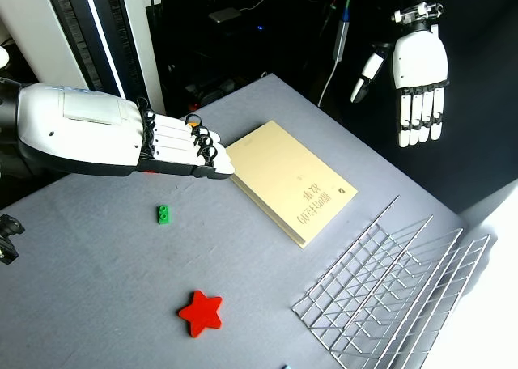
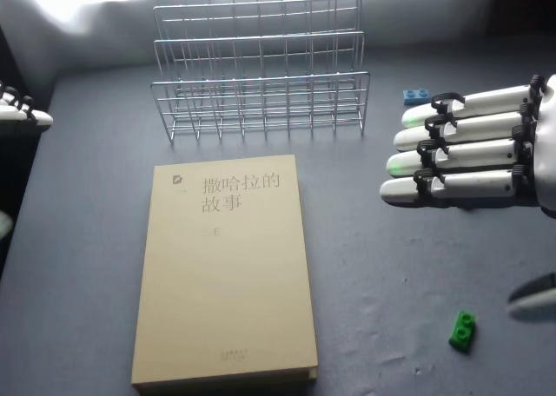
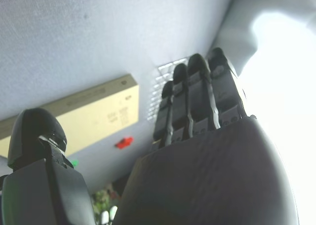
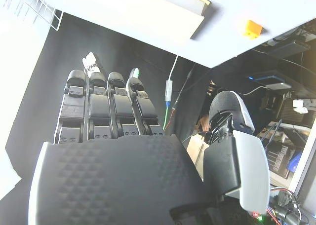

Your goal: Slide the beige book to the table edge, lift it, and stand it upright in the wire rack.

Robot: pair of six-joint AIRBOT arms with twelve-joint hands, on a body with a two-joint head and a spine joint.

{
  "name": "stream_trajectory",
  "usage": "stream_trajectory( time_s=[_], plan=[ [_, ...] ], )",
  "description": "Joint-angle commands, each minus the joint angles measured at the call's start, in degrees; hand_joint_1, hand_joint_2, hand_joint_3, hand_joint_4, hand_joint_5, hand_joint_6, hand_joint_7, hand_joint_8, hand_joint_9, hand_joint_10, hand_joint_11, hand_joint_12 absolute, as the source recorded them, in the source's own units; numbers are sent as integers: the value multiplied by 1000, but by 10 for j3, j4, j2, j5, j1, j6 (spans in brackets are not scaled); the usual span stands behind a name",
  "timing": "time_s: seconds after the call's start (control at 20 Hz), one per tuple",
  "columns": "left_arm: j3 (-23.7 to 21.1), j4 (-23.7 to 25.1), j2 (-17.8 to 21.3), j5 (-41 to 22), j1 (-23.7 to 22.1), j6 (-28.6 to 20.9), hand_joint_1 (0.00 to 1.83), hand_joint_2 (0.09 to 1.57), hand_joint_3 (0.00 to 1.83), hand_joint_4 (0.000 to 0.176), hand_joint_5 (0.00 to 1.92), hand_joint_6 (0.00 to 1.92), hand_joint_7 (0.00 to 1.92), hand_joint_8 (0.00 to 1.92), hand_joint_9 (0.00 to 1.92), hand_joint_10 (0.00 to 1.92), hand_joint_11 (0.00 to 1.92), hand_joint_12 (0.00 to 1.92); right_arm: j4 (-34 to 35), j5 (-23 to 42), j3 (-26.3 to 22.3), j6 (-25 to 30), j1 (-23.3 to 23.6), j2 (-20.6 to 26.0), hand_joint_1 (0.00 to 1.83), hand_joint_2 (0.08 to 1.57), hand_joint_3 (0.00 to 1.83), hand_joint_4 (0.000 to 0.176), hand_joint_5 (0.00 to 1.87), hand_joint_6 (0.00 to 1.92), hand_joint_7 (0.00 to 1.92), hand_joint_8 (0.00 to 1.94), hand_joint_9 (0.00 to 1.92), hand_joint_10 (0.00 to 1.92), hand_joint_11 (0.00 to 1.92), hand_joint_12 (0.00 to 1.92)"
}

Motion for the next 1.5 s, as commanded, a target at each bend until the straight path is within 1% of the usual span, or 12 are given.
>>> stream_trajectory(
  time_s=[0.0, 0.15, 0.2, 0.25, 0.35, 0.4, 0.5, 0.65, 0.8, 1.0, 1.15, 1.45],
  plan=[
    [1, -11, 4, 17, -8, 0, 0, 1153, 5, 0, 26, 1, 74, 1, 94, 2, 0, 229, 32, 10, -3, 0, 4, 3, 0, 1215, 46, 0, 0, 0, 0, 0, 0, 0, 0, 0],
    [-5, -5, 4, 17, -15, -2, 0, 1146, 0, 0, 20, 0, 79, 1, 87, 2, 0, 216, 32, 0, -2, -3, -10, 4, 0, 1222, 40, 0, 0, 0, 0, 0, 0, 0, 0, 0],
    [-9, 2, 5, 17, -20, -3, 0, 1148, 0, 0, 33, 3, 84, 2, 94, 3, 0, 229, 32, -5, 0, -7, -28, 0, 0, 1221, 38, 0, 0, 0, 0, 0, 0, 0, 0, 0],
    [-14, 8, 6, 17, -23, -6, 0, 1155, 2, 0, 6, 0, 33, 6, 41, 6, 0, 111, 32, -7, 5, -4, -42, -6, 0, 1221, 36, 0, 0, 0, 0, 0, 0, 0, 0, 0],
    [-22, 17, 7, 17, -28, -7, 0, 1157, 2, 0, 0, 0, 19, 3, 25, 3, 0, 58, 26, -3, 29, 16, -71, -30, 0, 1222, 32, 0, 0, 0, 0, 0, 0, 0, 0, 0],
    [-23, 21, 8, 16, -27, -7, 0, 1161, 4, 0, 0, 0, 18, 3, 23, 2, 0, 52, -4, 8, 47, 48, -80, -45, 0, 1220, 30, 0, 0, 0, 0, 0, 0, 0, 0, 0],
    [-21, 23, 8, 6, -20, -7, 0, 1158, 2, 0, 5, 2, 43, 11, 54, 13, 30, 67, -9, 34, 76, 68, -99, -72, 0, 1218, 27, 0, 0, 0, 0, 0, 0, 0, 0, 0],
    [-18, 32, 7, 4, -19, -7, 0, 1152, 0, 0, 0, 0, 1, 0, 12, 0, 0, 37, -11, 71, 102, 71, -104, -105, 0, 1215, 23, 0, 0, 0, 0, 0, 0, 0, 0, 0],
    [-18, 44, 7, 21, -27, -7, 0, 1147, 0, 0, 0, 0, 1, 0, 3, 0, 8, 42, -12, 32, 131, 84, -104, -151, 0, 1202, 14, 0, 0, 0, 0, 0, 0, 0, 0, 0],
    [-11, 47, 4, 21, -23, -7, 0, 1135, 0, 0, 0, 0, 0, 0, 0, 0, 0, 1, -36, 14, 166, 90, -105, -194, 0, 1202, 12, 0, 0, 0, 0, 0, 0, 0, 0, 0],
    [10, 48, -4, 18, -16, -12, 0, 1123, 0, 0, 0, 0, 0, 0, 0, 0, 0, 0, -43, 9, 194, 90, -111, -224, 0, 1192, 6, 0, 0, 0, 0, 0, 0, 0, 0, 0],
    [58, 48, -23, 9, -2, -45, 0, 1105, 0, 0, 0, 0, 0, 0, 0, 0, 0, 0, -72, -18, 205, 77, -104, -254, 0, 1178, 0, 0, 0, 0, 0, 0, 0, 0, 0, 0]
  ],
)
